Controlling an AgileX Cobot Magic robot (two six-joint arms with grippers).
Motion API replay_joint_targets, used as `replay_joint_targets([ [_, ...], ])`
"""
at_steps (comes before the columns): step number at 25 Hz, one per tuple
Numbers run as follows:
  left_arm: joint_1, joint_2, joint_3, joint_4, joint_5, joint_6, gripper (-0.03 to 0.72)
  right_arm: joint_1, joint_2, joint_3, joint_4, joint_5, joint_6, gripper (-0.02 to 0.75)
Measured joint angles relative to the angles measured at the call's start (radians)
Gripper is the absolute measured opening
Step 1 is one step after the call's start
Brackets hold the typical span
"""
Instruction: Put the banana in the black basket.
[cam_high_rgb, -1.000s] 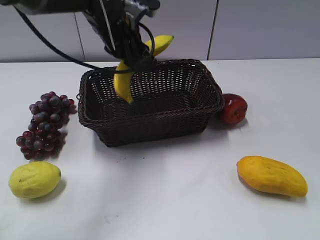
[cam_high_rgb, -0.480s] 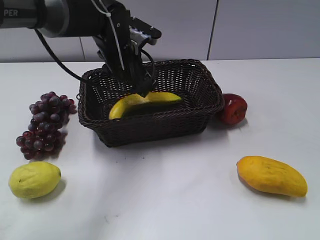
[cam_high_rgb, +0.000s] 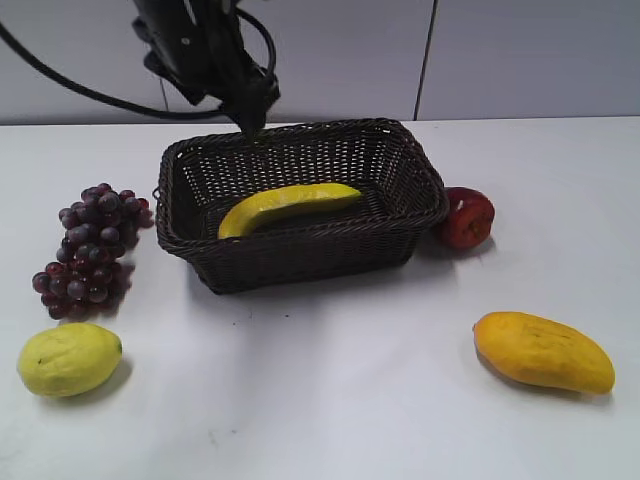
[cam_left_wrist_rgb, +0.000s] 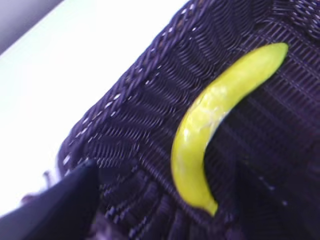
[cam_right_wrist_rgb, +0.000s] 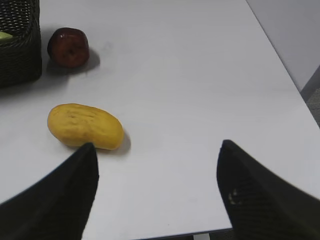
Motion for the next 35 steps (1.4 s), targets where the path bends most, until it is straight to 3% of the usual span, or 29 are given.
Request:
replay_joint_targets([
  [6, 0.108, -0.129, -0.005, -0.004, 0.180, 0.000, 0.622, 0.000, 0.000, 0.000, 0.000, 0.000, 0.000, 0.590],
  [12, 0.329, -0.208, 0.002, -0.093, 0.202, -0.025, 0.620, 0.000, 0.000, 0.000, 0.000, 0.000, 0.000, 0.590],
  [18, 0.480, -0.356, 0.150, -0.133, 0.203, -0.029, 0.609, 0.000, 0.000, 0.000, 0.000, 0.000, 0.000, 0.590],
  [22, 0.516, -0.497, 0.330, -0.136, 0.204, -0.030, 0.592, 0.000, 0.000, 0.000, 0.000, 0.000, 0.000, 0.590],
  [28, 0.519, -0.761, 0.649, -0.163, 0.205, -0.030, 0.588, 0.000, 0.000, 0.000, 0.000, 0.000, 0.000, 0.590],
  [35, 0.519, -1.110, 0.932, -0.185, 0.108, -0.030, 0.582, 0.000, 0.000, 0.000, 0.000, 0.000, 0.000, 0.590],
])
